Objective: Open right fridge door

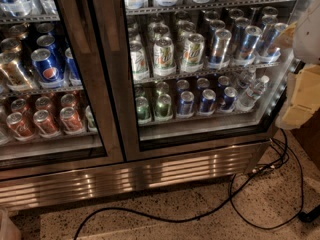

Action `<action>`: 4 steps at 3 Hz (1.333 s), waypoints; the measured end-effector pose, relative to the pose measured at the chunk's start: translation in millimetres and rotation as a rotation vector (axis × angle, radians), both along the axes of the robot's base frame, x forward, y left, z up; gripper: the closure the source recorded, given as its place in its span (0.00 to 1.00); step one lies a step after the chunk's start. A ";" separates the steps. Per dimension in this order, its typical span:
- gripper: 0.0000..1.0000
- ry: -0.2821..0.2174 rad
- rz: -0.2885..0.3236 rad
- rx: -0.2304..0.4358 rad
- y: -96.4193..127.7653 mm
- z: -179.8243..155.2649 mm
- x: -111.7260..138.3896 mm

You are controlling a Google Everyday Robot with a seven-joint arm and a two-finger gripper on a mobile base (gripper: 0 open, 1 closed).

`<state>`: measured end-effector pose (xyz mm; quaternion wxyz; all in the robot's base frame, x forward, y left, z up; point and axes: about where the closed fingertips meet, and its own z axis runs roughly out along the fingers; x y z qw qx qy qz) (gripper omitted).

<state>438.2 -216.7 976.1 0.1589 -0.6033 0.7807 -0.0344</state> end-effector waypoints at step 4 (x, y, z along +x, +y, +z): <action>0.00 -0.089 0.135 0.491 64.2 10.3 45.0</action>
Offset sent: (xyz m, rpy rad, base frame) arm 0.0358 0.0657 0.0166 0.6080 -0.1106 0.0915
